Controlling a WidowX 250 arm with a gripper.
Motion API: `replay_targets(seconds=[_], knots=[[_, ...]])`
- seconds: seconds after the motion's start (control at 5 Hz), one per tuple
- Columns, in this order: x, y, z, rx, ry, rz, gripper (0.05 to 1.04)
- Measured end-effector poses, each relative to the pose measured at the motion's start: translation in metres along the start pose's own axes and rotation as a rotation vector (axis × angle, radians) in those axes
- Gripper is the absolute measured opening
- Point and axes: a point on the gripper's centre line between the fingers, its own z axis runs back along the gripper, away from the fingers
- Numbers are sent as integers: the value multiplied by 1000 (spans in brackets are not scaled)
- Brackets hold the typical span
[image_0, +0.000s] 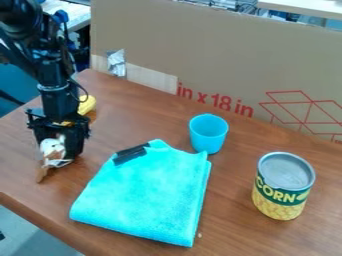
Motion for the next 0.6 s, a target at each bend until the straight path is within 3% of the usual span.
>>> replay_targets(seconds=[0.2, 0.6], knots=[[-1, -9, 4, -5, 7, -15, 595], [34, -39, 48, 63, -75, -109, 595]])
